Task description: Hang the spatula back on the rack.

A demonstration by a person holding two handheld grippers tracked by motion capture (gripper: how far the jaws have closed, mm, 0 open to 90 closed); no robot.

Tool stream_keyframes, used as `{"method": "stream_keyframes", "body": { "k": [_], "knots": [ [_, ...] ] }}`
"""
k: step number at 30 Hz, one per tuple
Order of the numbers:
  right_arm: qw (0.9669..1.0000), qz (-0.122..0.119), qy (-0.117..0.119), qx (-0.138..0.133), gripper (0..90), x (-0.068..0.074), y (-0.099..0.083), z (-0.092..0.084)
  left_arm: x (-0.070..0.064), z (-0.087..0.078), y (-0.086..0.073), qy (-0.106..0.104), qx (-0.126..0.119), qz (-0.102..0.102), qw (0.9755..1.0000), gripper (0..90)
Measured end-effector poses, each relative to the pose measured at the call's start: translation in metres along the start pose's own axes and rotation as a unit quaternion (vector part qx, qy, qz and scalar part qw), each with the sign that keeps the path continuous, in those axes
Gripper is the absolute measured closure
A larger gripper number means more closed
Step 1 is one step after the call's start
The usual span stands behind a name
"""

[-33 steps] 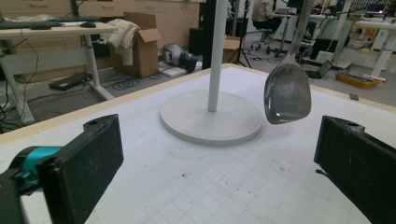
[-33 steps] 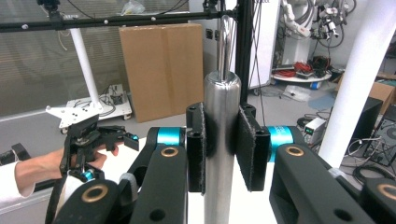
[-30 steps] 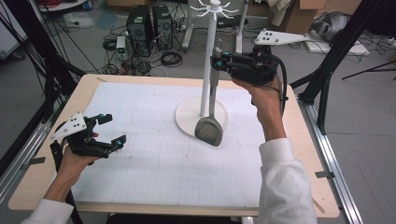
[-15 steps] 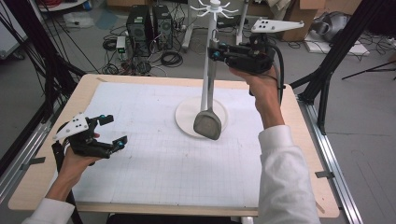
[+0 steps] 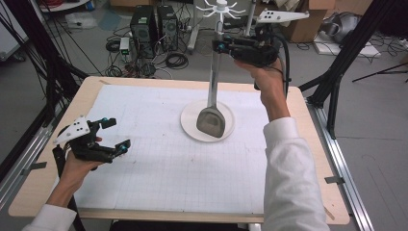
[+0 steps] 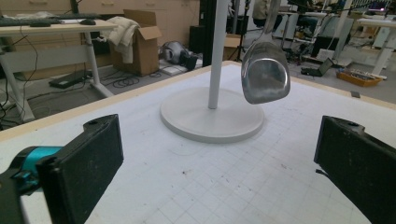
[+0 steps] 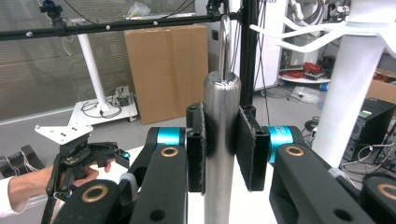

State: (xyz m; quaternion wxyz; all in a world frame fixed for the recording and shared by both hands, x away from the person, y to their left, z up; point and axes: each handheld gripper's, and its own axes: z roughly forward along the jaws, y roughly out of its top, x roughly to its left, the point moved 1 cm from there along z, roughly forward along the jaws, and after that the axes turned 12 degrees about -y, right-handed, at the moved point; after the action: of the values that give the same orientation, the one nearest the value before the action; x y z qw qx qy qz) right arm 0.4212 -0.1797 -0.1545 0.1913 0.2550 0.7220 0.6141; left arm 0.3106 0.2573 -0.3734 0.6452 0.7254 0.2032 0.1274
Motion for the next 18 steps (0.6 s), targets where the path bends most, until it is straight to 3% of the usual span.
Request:
{"method": "stream_keyframes", "body": {
  "k": [18],
  "knots": [
    [0.9998, 0.017, -0.003, 0.0, 75.9, -0.019, -0.005, 0.009, 0.001, 0.0, 0.0, 0.002, 0.0, -0.001, 1.0, 1.7]
  ]
}}
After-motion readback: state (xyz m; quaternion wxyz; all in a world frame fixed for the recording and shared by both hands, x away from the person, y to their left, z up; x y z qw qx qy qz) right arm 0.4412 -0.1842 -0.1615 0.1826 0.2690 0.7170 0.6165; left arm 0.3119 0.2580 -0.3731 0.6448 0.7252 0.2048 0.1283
